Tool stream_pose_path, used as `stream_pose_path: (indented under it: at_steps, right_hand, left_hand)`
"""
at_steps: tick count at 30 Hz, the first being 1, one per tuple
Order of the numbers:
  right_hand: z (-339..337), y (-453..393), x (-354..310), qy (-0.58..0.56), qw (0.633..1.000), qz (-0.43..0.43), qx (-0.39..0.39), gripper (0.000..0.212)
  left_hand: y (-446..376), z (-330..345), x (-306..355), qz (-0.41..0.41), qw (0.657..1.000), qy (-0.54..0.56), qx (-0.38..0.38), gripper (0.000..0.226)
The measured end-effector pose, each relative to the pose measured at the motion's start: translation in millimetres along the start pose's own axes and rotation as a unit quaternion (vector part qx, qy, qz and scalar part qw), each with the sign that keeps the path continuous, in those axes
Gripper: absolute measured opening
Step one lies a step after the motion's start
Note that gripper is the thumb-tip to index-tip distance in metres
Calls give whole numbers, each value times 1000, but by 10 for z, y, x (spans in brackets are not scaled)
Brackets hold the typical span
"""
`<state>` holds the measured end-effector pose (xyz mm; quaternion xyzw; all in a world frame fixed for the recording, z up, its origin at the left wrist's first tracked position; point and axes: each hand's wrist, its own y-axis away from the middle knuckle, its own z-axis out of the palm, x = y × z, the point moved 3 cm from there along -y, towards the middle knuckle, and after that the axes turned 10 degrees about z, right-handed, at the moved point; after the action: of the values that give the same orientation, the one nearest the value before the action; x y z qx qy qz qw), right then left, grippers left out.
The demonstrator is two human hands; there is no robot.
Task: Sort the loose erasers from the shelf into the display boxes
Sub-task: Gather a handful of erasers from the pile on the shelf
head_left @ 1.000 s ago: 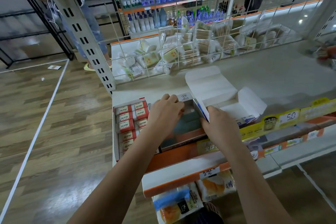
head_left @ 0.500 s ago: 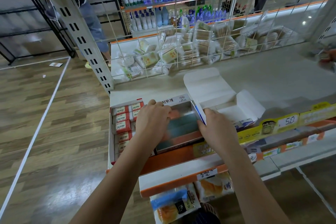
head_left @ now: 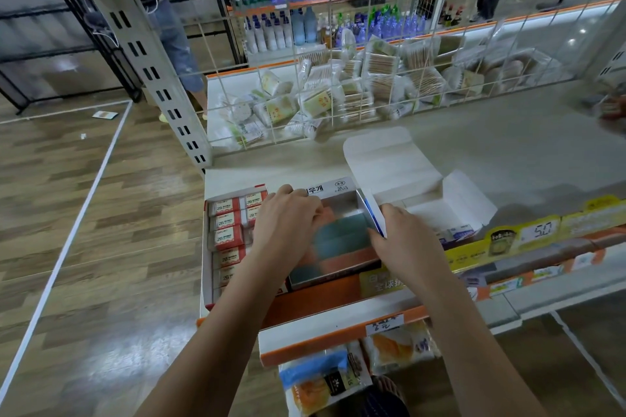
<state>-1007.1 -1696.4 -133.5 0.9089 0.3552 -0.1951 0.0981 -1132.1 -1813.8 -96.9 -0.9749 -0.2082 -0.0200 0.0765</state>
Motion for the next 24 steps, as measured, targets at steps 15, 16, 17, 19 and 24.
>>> stream_pose_path:
  at_steps: [15, 16, 17, 19, 24]
  right_hand:
    - [-1331, -151, 1049, 72, 993, 8, 92, 42]
    - [-1429, -149, 1265, 93, 991, 18, 92, 44]
    - [-1525, -140, 1488, 107, 990, 29, 91, 46]
    - [-1707, -112, 1952, 113, 988, 55, 94, 49]
    - [-2076, -64, 2989, 78, 980, 133, 126, 55]
  left_hand:
    - [-995, -224, 1614, 163, 987, -5, 13, 42]
    - [-1078, -193, 1833, 171, 985, 1, 6, 44]
    - [-1159, -150, 2053, 179, 984, 9, -3, 45]
    - [-1330, -50, 2505, 193, 981, 18, -15, 47]
    - [-1729, 193, 3535, 213, 975, 53, -32, 52]
